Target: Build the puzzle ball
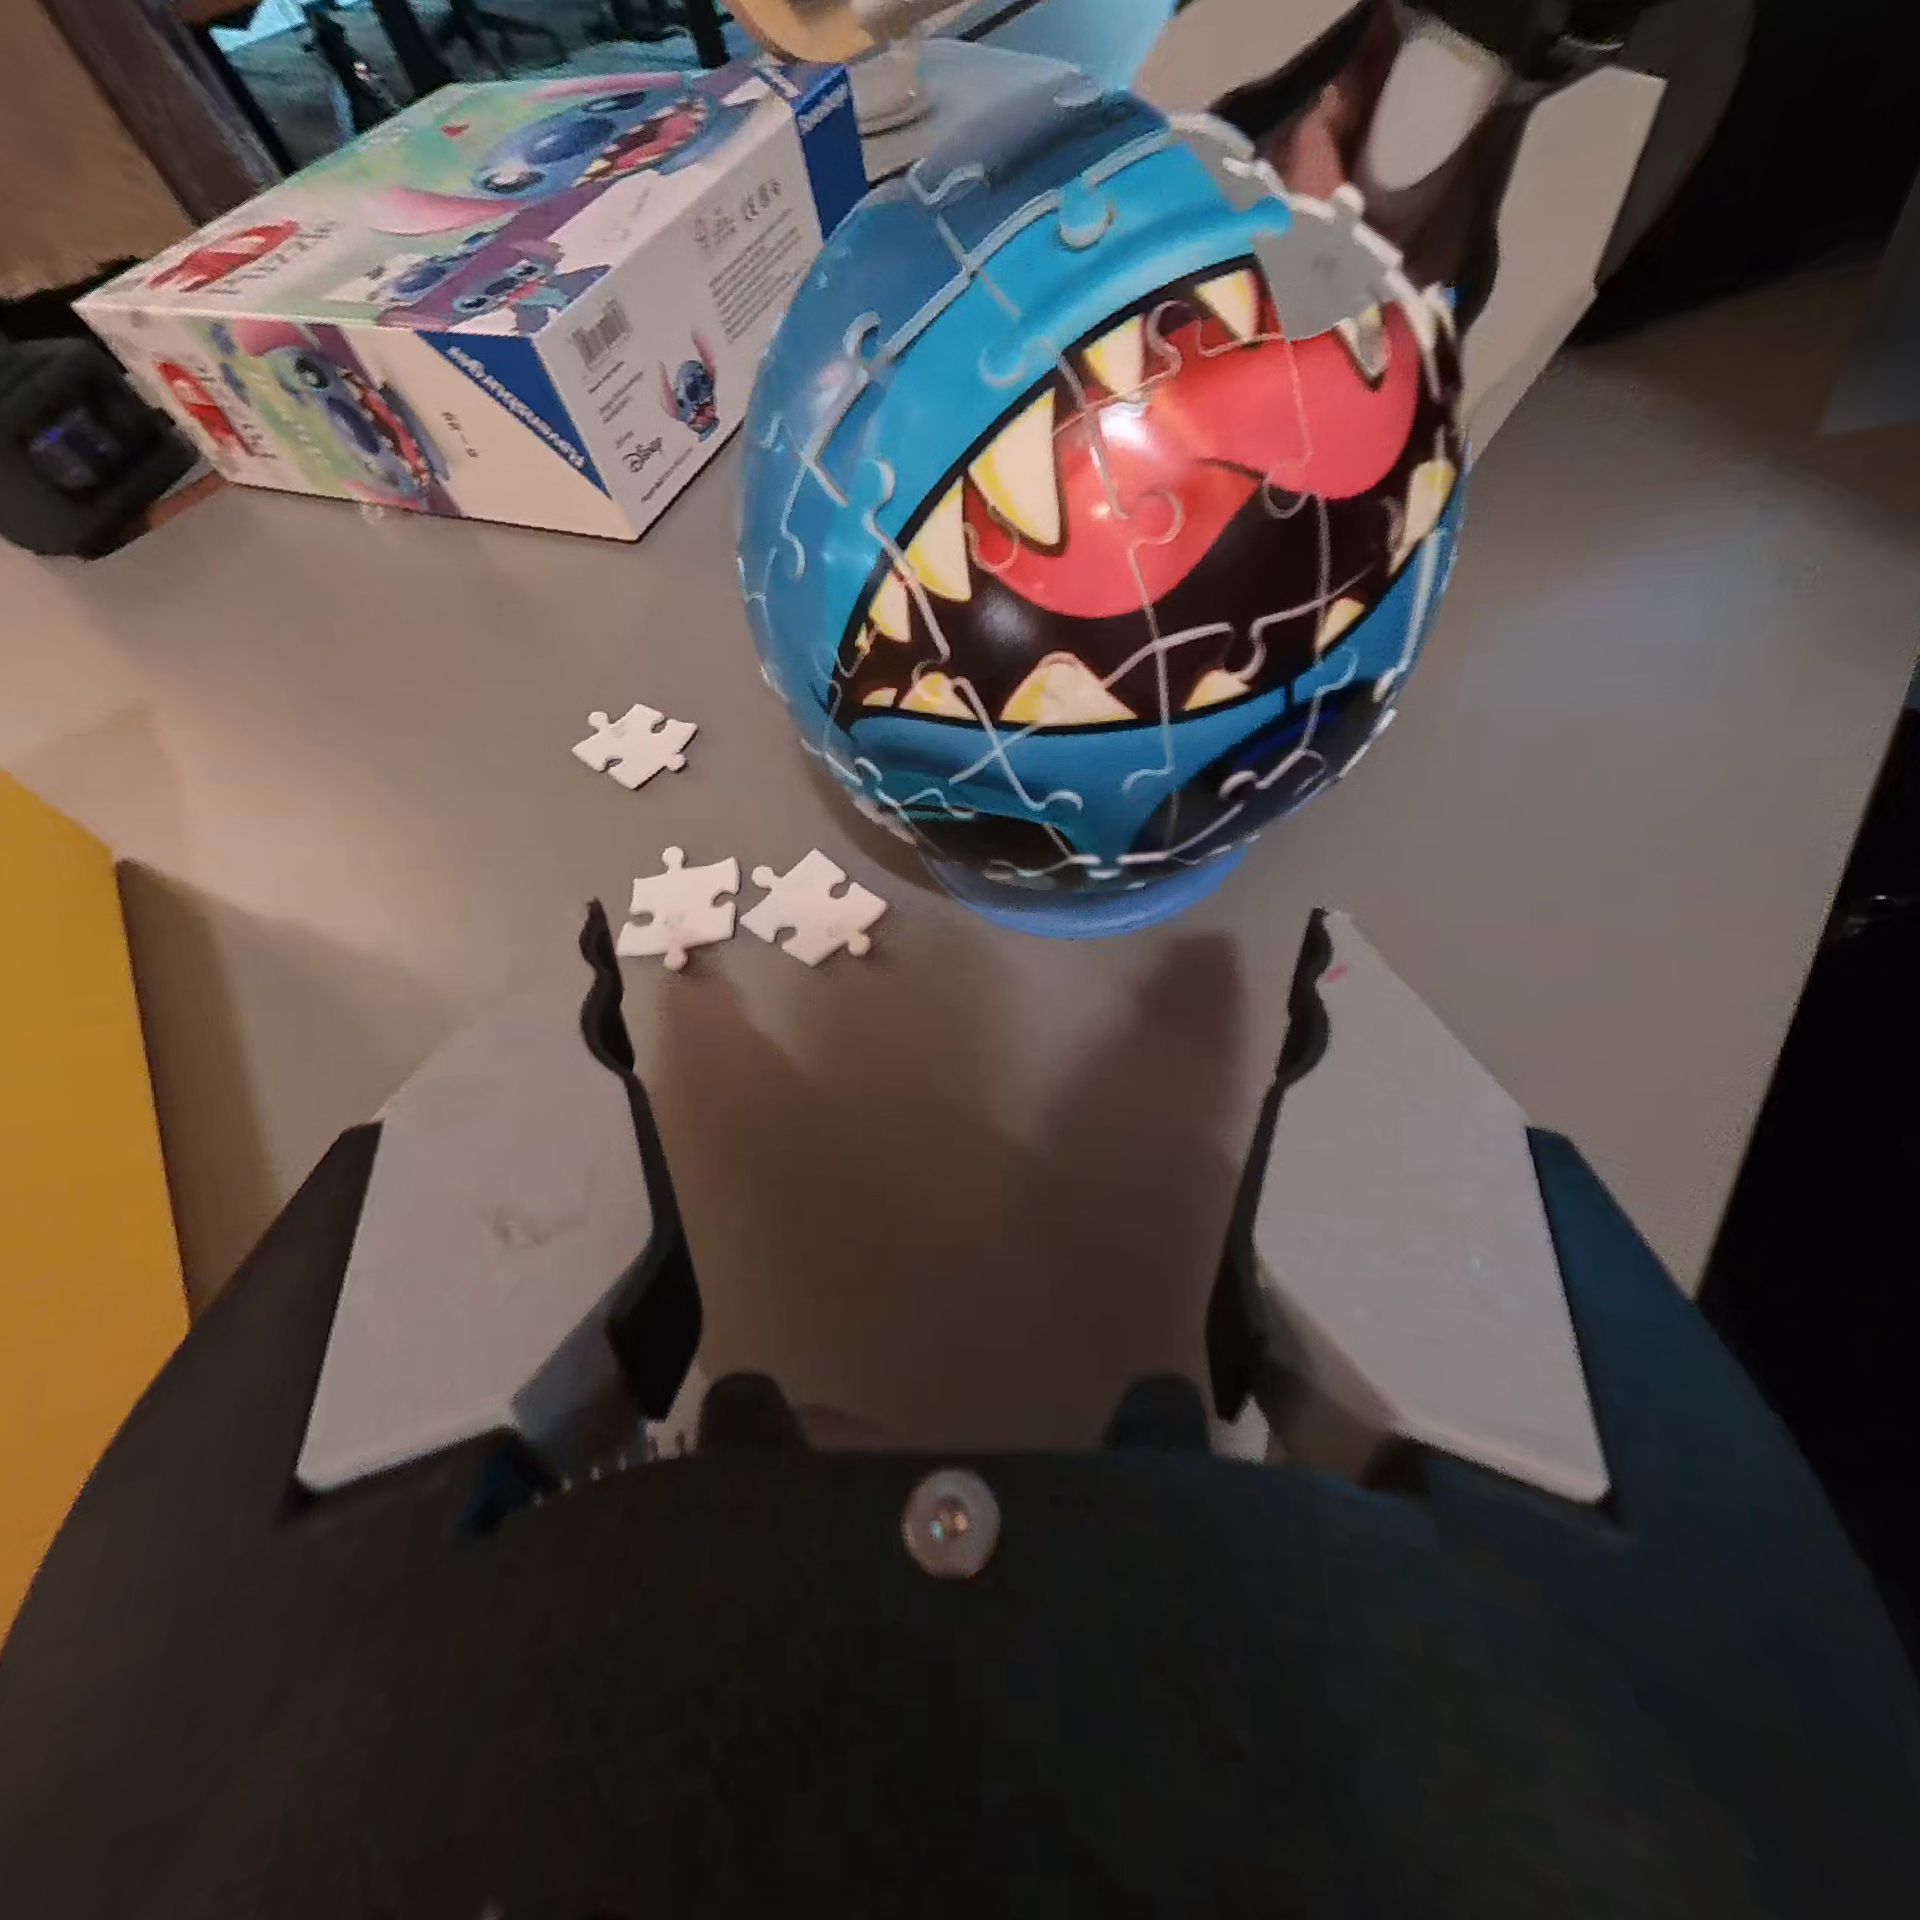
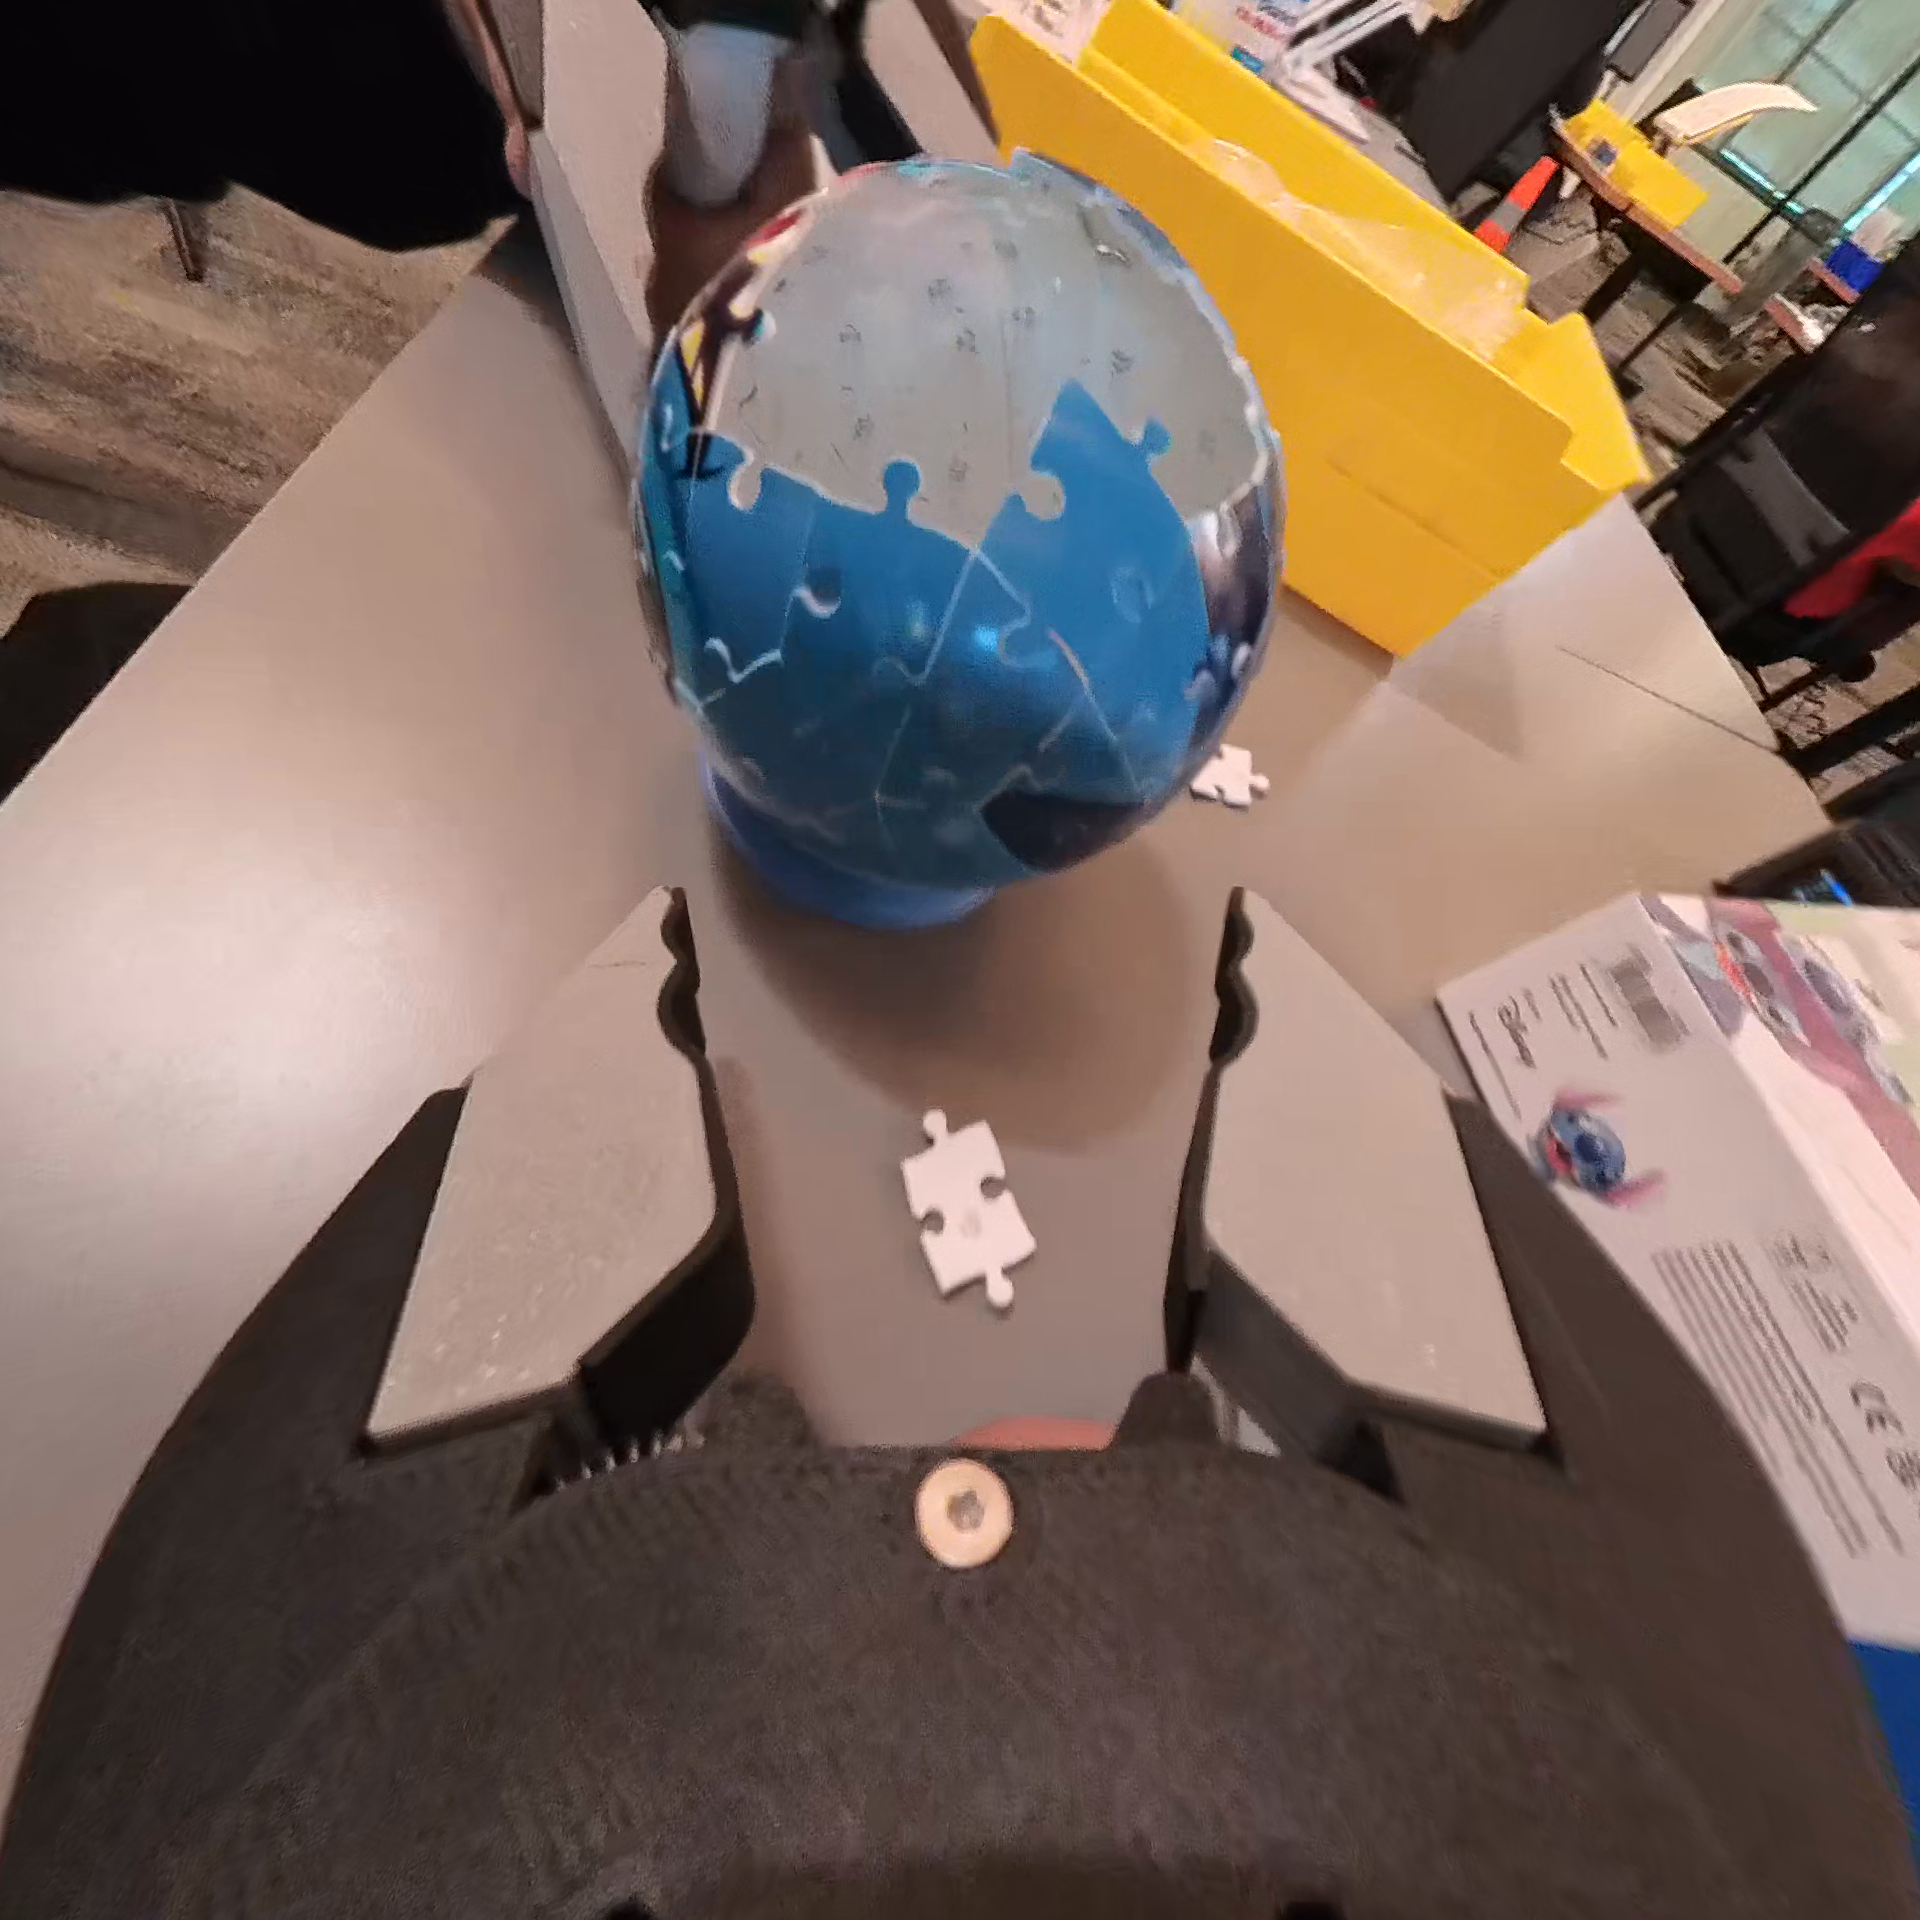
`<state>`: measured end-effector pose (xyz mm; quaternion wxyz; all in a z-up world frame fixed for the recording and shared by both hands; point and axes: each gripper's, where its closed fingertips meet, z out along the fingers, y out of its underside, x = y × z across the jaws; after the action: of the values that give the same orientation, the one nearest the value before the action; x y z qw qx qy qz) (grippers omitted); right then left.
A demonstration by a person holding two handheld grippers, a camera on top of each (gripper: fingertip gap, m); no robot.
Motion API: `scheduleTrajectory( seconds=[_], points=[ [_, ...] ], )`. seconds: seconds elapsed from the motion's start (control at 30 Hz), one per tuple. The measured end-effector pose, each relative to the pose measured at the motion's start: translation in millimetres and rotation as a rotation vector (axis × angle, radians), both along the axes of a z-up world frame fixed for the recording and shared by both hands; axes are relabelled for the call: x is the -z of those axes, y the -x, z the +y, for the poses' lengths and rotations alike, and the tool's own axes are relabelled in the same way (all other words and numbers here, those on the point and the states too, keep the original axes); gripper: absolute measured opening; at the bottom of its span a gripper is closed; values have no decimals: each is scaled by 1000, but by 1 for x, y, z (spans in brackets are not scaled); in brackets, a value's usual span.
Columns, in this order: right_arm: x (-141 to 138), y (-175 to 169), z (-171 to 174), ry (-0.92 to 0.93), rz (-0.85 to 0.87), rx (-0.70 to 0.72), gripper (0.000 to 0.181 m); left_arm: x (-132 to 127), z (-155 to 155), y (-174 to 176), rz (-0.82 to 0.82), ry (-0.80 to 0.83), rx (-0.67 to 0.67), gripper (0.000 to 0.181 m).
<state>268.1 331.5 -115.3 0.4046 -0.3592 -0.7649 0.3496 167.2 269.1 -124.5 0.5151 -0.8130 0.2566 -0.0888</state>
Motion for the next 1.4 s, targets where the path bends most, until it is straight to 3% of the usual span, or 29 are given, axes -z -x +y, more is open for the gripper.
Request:
scheduleTrajectory(
  seconds=[0.2,0.47,0.53,0.77,0.93,1.4],
  points=[
    [9,24,-8,-25,-7,-50,106,-6,5,-14,-1,-46,112,127],
    [13,44,-10,-118,57,-28,113,-3,19,-31,48,-63,175,111],
    [12,46,-12,-109,53,-27,115,-4,21,-33,36,-60,167,115],
    [-3,45,-23,236,-69,-75,116,-27,18,-35,-261,21,163,116],
    [-8,44,-20,434,-135,-52,115,-17,18,-31,-305,93,131,109],
    [-6,39,-20,450,-137,-61,114,-14,17,-35,-334,94,122,109]
  ],
)
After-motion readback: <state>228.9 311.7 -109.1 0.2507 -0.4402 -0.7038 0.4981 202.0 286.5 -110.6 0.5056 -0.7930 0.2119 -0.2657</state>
